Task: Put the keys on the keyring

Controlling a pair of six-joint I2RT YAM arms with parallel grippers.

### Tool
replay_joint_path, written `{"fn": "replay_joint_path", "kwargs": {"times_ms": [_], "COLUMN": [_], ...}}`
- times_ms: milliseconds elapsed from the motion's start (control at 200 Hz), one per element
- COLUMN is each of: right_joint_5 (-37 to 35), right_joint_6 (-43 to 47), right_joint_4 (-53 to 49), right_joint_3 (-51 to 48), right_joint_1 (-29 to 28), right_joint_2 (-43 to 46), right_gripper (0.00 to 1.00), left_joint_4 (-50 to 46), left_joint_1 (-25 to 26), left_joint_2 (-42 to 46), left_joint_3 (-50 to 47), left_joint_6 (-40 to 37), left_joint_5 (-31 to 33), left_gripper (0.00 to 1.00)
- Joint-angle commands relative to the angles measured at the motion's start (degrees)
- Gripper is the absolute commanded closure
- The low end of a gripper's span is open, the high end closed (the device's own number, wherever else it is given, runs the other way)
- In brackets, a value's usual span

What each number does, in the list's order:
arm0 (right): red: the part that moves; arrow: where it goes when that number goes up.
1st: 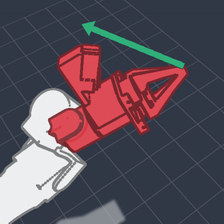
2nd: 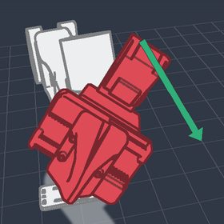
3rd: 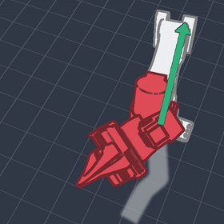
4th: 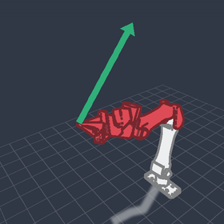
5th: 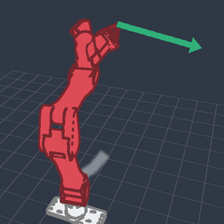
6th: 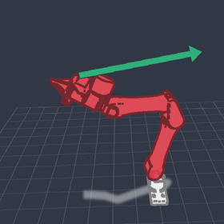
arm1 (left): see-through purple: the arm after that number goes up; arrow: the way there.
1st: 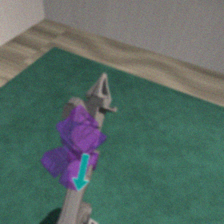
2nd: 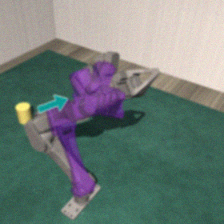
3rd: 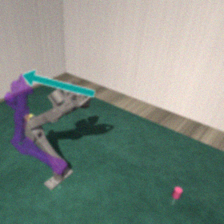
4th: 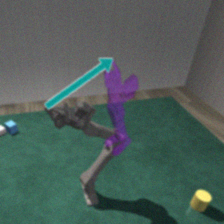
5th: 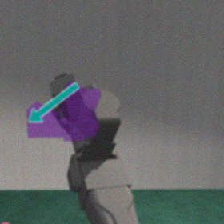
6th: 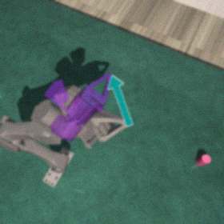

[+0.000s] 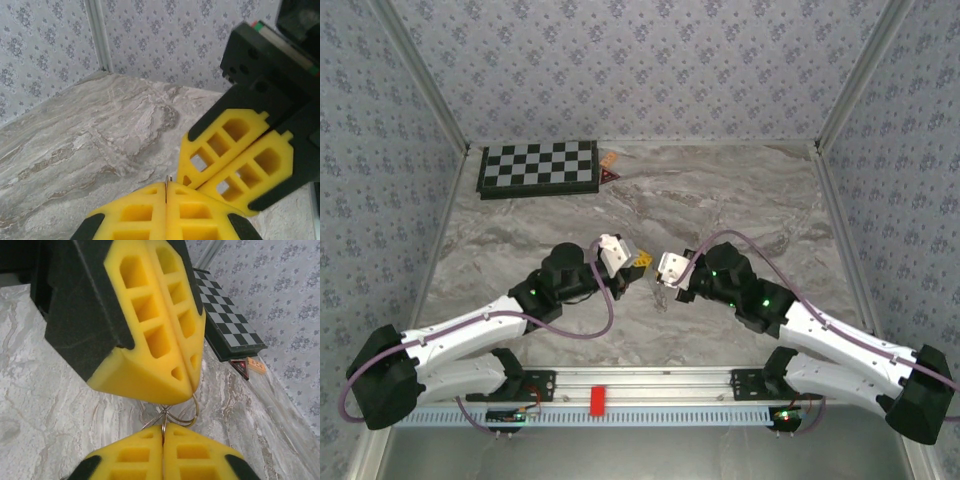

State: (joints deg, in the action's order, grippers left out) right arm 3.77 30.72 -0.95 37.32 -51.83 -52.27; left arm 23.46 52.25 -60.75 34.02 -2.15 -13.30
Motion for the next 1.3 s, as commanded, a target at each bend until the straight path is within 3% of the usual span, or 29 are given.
{"fn": "replay_joint_path", "kwargs": {"times_ms": [0, 310, 475, 660, 885, 1294], "right_joint_5": [-1.47, -2.89, -1.92, 10.25, 31.53, 38.64], "right_joint_6": [-1.62, -13.71, -23.87, -34.75, -47.67, -49.83], "right_joint_4": [2.27, 7.12, 13.07, 17.65, 28.12, 36.60], "right_joint_3": [-1.43, -4.86, -5.86, -4.53, -1.70, 0.42], "right_joint_1": [-0.72, 1.07, 4.58, 12.14, 21.38, 21.84], "right_joint_2": [0.45, 7.73, 8.91, 6.11, -1.58, -8.63], "right_gripper": [0.81, 0.62, 0.61, 0.60, 0.58, 0.59], "left_joint_4": [7.64, 13.83, 16.09, 17.73, 20.95, 23.65], "left_joint_1": [-0.37, -4.98, -7.58, -9.37, -12.29, -14.31], "left_joint_2": [0.77, -0.10, -1.26, -1.88, -3.18, -5.89], "left_joint_3": [0.92, 0.70, 1.55, 2.26, 2.84, 4.61], "left_joint_6": [3.31, 9.73, 12.49, 15.13, 19.31, 23.98], "left_joint_5": [-1.15, -4.70, -8.49, -12.42, -18.71, -21.15], "left_gripper": [1.00, 1.00, 1.00, 1.00, 1.00, 1.00]}}
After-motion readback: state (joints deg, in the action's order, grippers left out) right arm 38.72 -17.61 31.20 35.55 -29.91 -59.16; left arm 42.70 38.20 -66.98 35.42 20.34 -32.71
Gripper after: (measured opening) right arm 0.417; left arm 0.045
